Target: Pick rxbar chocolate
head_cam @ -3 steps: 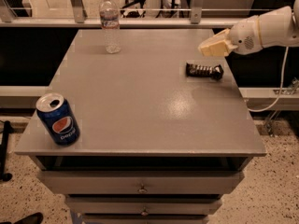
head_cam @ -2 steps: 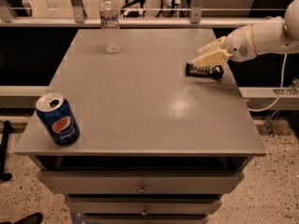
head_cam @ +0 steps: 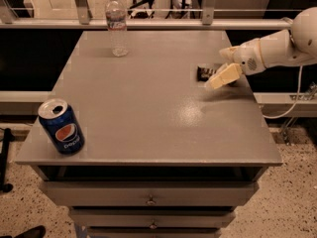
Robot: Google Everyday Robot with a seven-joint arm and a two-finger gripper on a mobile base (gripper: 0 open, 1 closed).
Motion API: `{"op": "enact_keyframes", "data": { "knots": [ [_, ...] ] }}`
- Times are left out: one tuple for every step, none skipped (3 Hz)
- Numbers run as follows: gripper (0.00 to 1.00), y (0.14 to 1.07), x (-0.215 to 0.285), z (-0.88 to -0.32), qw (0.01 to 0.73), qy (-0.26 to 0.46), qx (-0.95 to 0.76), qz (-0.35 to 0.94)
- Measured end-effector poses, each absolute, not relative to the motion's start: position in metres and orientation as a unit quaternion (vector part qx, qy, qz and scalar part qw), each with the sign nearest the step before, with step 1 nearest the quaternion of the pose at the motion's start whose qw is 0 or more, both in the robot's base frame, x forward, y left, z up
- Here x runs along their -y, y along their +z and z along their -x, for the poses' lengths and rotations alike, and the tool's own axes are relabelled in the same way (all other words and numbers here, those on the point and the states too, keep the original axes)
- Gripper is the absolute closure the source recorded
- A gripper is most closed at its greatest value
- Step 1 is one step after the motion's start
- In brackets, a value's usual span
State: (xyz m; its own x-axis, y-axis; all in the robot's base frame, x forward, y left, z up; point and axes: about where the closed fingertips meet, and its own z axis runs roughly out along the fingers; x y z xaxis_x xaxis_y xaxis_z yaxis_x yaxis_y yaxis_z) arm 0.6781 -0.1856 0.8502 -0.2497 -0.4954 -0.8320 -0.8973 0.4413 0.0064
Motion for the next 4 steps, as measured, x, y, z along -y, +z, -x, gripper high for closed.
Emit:
{"op": "enact_keyframes", "data": {
  "knots": [
    [0.00,0.838,0.187,-0.678,0.391,0.251,-0.755,0.463],
    [0.25,0.830,0.193,-0.677,0.388,0.250,-0.760,0.458],
    [0.48,0.829,0.197,-0.677,0.389,0.250,-0.761,0.455],
    [0.72,0.830,0.198,-0.678,0.390,0.249,-0.762,0.453]
  ]
}}
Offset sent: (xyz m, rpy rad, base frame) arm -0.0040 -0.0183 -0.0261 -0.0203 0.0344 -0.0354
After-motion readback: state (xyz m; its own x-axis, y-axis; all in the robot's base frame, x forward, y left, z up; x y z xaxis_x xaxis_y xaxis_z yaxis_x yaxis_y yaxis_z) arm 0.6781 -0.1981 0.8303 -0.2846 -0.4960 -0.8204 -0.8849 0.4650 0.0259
